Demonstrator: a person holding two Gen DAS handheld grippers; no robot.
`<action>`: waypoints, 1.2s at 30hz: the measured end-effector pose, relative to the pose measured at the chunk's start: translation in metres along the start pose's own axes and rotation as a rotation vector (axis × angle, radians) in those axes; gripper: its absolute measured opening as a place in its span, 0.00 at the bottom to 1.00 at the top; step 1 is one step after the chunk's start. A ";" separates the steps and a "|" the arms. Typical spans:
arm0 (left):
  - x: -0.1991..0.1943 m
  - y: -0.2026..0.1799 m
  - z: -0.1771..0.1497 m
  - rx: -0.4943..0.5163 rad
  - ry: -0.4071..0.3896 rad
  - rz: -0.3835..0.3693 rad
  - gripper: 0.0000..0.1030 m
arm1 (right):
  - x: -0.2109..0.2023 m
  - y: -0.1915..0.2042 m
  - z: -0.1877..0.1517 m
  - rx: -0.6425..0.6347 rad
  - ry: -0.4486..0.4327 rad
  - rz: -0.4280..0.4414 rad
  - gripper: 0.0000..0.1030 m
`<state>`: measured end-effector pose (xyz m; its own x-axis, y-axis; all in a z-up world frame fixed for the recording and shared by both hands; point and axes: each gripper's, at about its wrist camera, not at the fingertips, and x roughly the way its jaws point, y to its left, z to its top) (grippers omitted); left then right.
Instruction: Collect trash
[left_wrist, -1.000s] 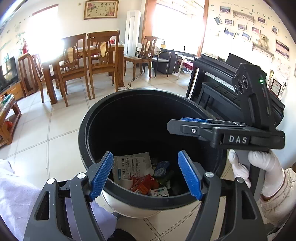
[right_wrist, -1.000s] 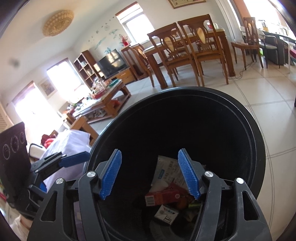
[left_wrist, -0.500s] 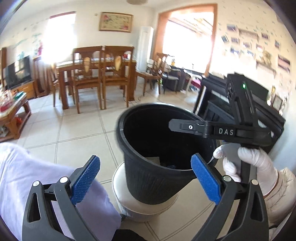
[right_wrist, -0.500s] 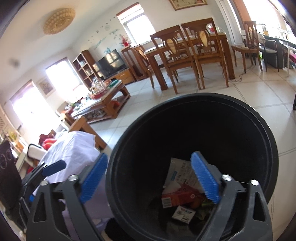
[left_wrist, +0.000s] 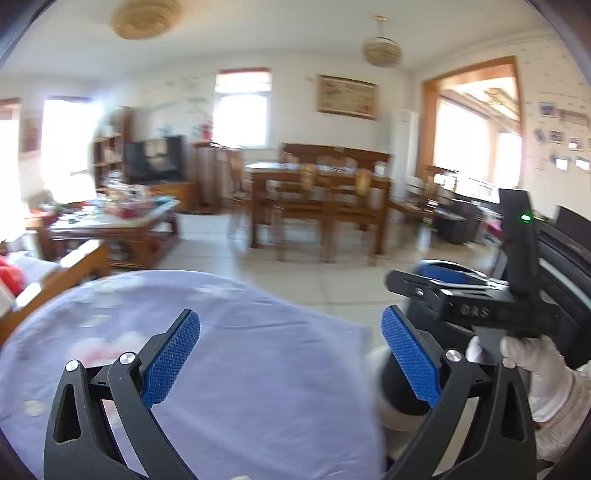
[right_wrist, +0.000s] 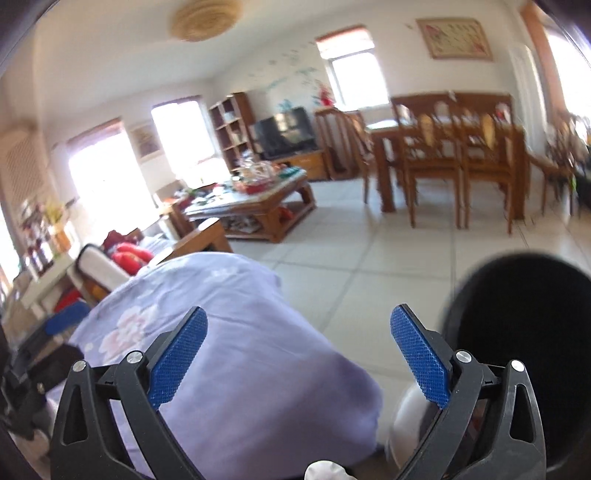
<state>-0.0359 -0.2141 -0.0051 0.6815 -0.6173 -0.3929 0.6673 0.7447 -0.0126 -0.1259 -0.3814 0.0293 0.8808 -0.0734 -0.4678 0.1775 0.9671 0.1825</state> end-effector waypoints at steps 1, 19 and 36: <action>-0.012 0.016 -0.001 -0.014 -0.024 0.065 0.95 | 0.006 0.021 0.003 -0.047 -0.007 0.007 0.95; -0.124 0.164 -0.016 -0.236 -0.125 0.542 0.95 | 0.063 0.257 0.009 -0.228 -0.154 0.242 0.95; -0.126 0.175 -0.022 -0.238 -0.149 0.572 0.95 | 0.055 0.247 -0.003 -0.258 -0.153 0.257 0.95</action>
<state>-0.0113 -0.0001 0.0217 0.9564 -0.1215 -0.2658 0.1124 0.9924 -0.0492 -0.0351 -0.1456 0.0460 0.9411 0.1620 -0.2969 -0.1558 0.9868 0.0446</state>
